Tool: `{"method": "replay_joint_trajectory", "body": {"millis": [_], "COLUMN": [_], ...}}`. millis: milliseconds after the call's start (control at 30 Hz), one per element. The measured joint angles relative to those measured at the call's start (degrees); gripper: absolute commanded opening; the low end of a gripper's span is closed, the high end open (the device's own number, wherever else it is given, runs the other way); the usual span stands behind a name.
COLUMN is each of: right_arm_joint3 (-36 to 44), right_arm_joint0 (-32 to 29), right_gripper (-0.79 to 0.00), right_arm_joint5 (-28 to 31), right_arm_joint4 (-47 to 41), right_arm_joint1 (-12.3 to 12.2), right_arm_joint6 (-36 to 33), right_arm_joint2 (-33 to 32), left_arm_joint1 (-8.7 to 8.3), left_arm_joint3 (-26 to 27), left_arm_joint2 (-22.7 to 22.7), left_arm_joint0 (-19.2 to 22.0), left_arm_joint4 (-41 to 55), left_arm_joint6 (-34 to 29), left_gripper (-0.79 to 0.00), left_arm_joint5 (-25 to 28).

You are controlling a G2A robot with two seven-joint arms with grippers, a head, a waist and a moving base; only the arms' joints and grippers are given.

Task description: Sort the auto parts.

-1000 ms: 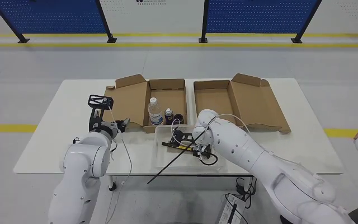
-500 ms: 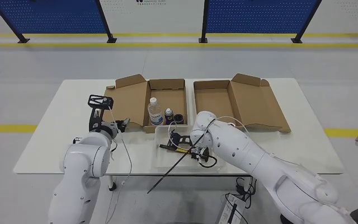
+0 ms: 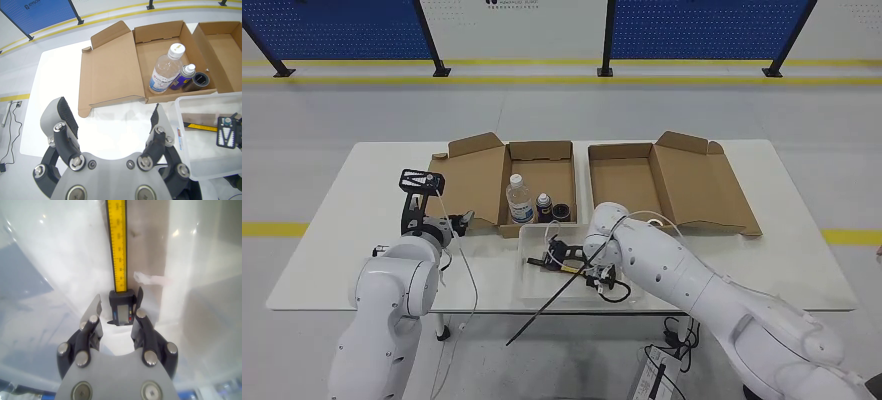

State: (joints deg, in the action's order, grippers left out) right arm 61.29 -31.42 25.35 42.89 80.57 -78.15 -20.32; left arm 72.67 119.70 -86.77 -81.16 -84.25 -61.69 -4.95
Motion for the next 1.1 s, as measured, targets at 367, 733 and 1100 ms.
{"method": "replay_joint_trajectory", "body": {"millis": [367,733,1100], "right_arm_joint3": [1.0,2.2,1.9], "right_arm_joint0": [-1.1,-2.1,-2.6], "right_gripper": [-0.422,-0.419,-0.696], "right_arm_joint5": [-1.4,-2.7,-2.0], "right_arm_joint4": [0.6,1.2,1.3], "right_arm_joint1": [-0.8,-1.7,-1.6], "right_arm_joint6": [0.4,0.2,-0.6], "right_arm_joint2": [-1.9,-3.9,-4.2], "left_arm_joint1": [0.0,0.0,0.0], "left_arm_joint3": [0.0,0.0,0.0], "left_arm_joint2": [0.0,0.0,0.0], "left_arm_joint0": [0.0,0.0,0.0], "left_arm_joint4": [0.0,0.0,0.0], "left_arm_joint6": [0.0,0.0,0.0], "left_gripper": [0.0,0.0,0.0], "left_arm_joint5": [0.0,0.0,0.0]}}
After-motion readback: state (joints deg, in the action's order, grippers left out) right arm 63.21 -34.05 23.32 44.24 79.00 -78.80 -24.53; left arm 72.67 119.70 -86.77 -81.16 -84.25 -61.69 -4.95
